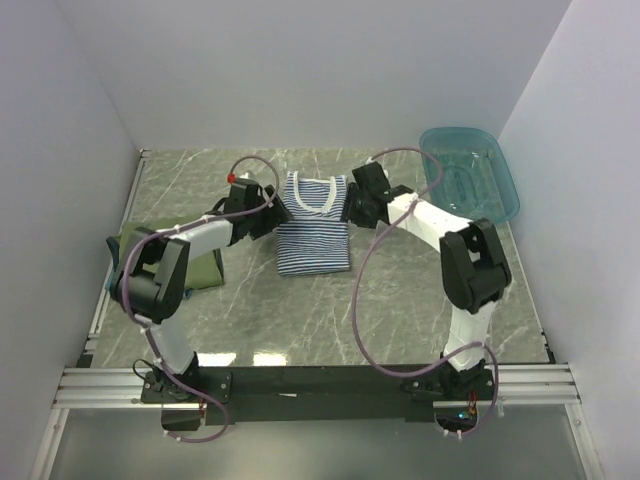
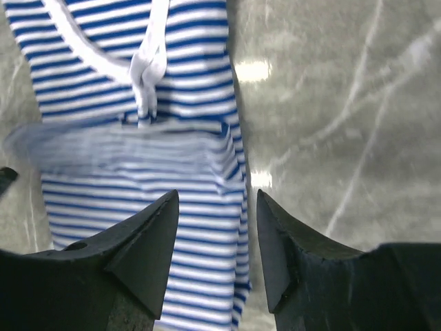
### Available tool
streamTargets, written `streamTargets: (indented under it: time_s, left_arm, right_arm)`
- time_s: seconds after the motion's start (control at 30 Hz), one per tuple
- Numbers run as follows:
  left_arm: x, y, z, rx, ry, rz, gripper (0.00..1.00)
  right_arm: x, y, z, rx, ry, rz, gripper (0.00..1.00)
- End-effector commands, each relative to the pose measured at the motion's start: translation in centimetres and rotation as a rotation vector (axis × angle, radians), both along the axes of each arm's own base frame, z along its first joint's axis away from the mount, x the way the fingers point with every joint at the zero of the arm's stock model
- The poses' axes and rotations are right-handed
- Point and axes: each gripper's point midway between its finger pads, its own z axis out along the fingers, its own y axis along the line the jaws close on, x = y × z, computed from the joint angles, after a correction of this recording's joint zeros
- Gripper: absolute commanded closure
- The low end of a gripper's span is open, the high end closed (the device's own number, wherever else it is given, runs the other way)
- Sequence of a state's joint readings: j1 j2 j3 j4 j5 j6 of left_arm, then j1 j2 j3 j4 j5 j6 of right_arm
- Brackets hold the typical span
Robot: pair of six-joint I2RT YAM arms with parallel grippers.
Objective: Fold and stack the tank tops
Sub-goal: Fold the tank top
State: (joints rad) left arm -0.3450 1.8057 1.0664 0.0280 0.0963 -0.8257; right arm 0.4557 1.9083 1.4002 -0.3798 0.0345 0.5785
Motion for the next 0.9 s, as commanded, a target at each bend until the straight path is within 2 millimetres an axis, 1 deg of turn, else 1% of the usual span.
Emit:
streamTargets:
  time_s: [0.0, 0.03, 0.07, 0.1, 0.13, 0.17, 0.2, 0.23, 0.27, 0.3, 0.33, 0.37, 0.4, 0.43, 0.47, 0.5, 0.53, 0.57, 0.63, 0.67, 0.7, 0.73, 0.77, 0.83, 0.87]
  left_arm:
    - [0.2, 0.3, 6.1, -0.031, -0.161, 0.026, 0.18]
    - [-0.6, 0.7, 5.5, -0.021, -0.142, 0.036, 0.23]
    - [-0.9, 0.9, 6.1, -0.023, -0.155, 0.044, 0.27]
    - [-1.1, 1.0, 6.0, -0.028, -0.145, 0.051, 0.32]
    - [-1.4, 1.0, 5.7, -0.021, -0.130, 0.048, 0.39]
    - [-1.4, 0.8, 5.4, -0.017, -0.117, 0.039, 0.43]
    - [-1.4, 0.8, 5.3, -0.010, -0.111, 0.035, 0.49]
    - [-1.5, 0.6, 5.2, -0.009, -0.102, 0.024, 0.60]
    - [-1.7, 0.3, 5.3, -0.016, -0.102, 0.008, 0.66]
    - [-2.2, 0.3, 5.0, -0.007, -0.082, 0.003, 0.74]
    - [-3.2, -0.1, 4.5, -0.008, -0.072, -0.016, 0.84]
    - [-3.7, -0.5, 5.2, -0.019, -0.091, -0.032, 0.85]
    - [-4.5, -0.7, 5.0, -0.027, -0.081, -0.046, 0.87]
    - [-5.4, -1.2, 4.3, -0.041, -0.076, -0.070, 0.90]
    - [-5.6, -1.9, 4.7, -0.069, -0.105, -0.096, 0.90]
    - [-6.5, -2.9, 4.5, -0.096, -0.100, -0.139, 0.91]
    - [-7.4, -3.3, 3.5, -0.097, -0.080, -0.155, 0.91]
    - [-7.8, -3.7, 2.5, -0.090, -0.069, -0.173, 0.91]
    - [-9.1, -4.3, 0.4, -0.050, -0.018, -0.188, 0.95]
    - [-9.6, -4.2, -1.0, -0.036, 0.019, -0.181, 0.96]
    - [-10.2, -4.3, -2.0, -0.028, 0.042, -0.177, 0.98]
    - [-10.9, -3.6, -3.3, -0.009, 0.074, -0.150, 0.99]
    - [-11.3, -3.3, -4.2, -0.011, 0.099, -0.130, 0.99]
    - [-12.2, -2.5, -5.5, 0.004, 0.125, -0.103, 1.00]
    - [-12.4, -2.3, -5.7, 0.005, 0.132, -0.096, 1.00]
  right_arm:
    - [-1.5, 0.3, 3.8, 0.027, -0.106, 0.009, 0.44]
    - [-2.4, 1.1, 4.0, 0.027, -0.114, 0.026, 0.44]
    - [-3.4, 1.4, 4.0, 0.019, -0.123, 0.033, 0.44]
    - [-3.6, 1.9, 4.2, 0.024, -0.130, 0.042, 0.44]
    - [-4.0, 2.4, 4.0, 0.018, -0.125, 0.052, 0.45]
    - [-4.6, 3.4, 3.4, 0.008, -0.111, 0.073, 0.47]
    - [-4.5, 3.8, 3.6, 0.006, -0.111, 0.076, 0.48]
    - [-4.7, 4.3, 2.9, -0.001, -0.093, 0.082, 0.49]
    - [-5.3, 5.1, 2.7, -0.004, -0.087, 0.102, 0.49]
    - [-5.7, 5.4, 2.3, -0.014, -0.081, 0.110, 0.50]
    - [-6.1, 5.5, 1.7, -0.021, -0.069, 0.106, 0.51]
    - [-7.2, 5.6, 0.5, -0.035, -0.045, 0.122, 0.51]
    - [-7.7, 5.6, -0.1, -0.040, -0.033, 0.123, 0.52]
    - [-8.1, 5.3, -0.8, -0.043, -0.018, 0.103, 0.53]
    - [-9.2, 4.6, -2.2, -0.056, 0.016, 0.101, 0.54]
    - [-9.4, 4.4, -2.7, -0.047, 0.020, 0.088, 0.54]
    - [-9.7, 4.1, -2.9, -0.046, 0.022, 0.080, 0.54]
    - [-10.8, 3.4, -4.3, -0.063, 0.049, 0.075, 0.54]
    - [-11.2, 3.2, -4.9, -0.048, 0.059, 0.067, 0.54]
    - [-11.9, 2.7, -5.7, -0.058, 0.080, 0.065, 0.54]
    - [-12.0, 2.8, -5.9, -0.047, 0.076, 0.064, 0.54]
    - [-12.3, 2.7, -6.2, -0.042, 0.081, 0.065, 0.54]
    - [-12.8, 2.6, -6.8, -0.040, 0.094, 0.069, 0.54]
    - [-13.2, 2.3, -7.3, -0.045, 0.103, 0.068, 0.54]
    - [-13.6, 2.1, -7.8, -0.046, 0.118, 0.072, 0.54]
